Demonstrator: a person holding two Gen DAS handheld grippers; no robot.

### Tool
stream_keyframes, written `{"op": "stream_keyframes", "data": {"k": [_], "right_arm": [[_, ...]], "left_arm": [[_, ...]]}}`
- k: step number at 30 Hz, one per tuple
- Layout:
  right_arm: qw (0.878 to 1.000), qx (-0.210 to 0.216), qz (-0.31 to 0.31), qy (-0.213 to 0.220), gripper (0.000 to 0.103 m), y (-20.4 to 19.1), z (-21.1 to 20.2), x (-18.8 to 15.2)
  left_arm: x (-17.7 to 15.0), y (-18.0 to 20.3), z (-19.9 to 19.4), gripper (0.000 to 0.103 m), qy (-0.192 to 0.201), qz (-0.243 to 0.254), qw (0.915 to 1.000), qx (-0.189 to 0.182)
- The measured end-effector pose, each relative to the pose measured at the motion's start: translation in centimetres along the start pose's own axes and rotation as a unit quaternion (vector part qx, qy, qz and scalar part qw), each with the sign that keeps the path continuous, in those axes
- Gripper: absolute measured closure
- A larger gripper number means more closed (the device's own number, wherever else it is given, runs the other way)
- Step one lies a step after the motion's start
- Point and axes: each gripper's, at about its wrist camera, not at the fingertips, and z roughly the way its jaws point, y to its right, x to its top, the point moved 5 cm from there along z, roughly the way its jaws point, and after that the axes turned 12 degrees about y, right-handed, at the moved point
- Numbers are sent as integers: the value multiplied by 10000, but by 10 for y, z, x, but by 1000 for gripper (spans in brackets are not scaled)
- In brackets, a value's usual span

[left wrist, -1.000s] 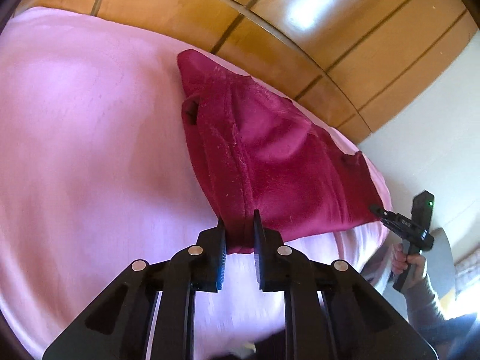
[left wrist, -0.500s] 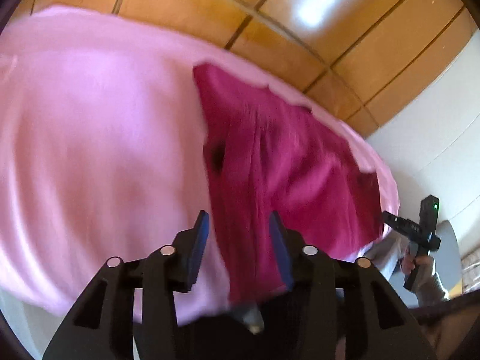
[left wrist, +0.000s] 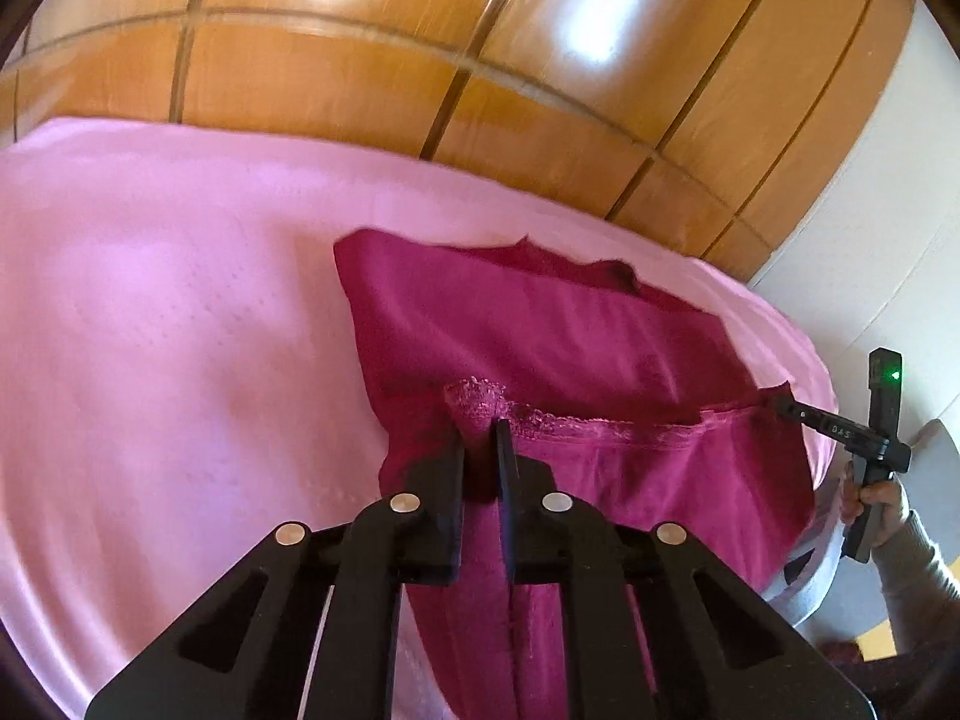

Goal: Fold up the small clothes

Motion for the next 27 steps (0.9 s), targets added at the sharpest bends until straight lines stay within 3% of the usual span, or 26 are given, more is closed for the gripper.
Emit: {"op": "stream_keyframes", "data": {"k": [6, 10, 14, 18, 27], "right_arm": [[9978, 239, 195, 586, 96, -12, -46, 29], [9942, 377, 374, 936, 96, -15, -41, 63], [9939, 215, 511, 949, 96, -11, 2, 92], [9931, -17, 799, 859, 96, 6, 48, 107], [9918, -639, 1021, 427, 96, 33, 140, 108]], "left_arm": [[20, 14, -29, 96, 458, 9, 9986, -248], [47, 10, -30, 96, 719, 56, 9971, -221], [77, 2, -4, 96, 820, 157, 9965, -7], [98, -17, 40, 96, 679, 42, 9972, 315], [100, -58, 127, 96, 37, -99, 9944, 1052]]}}
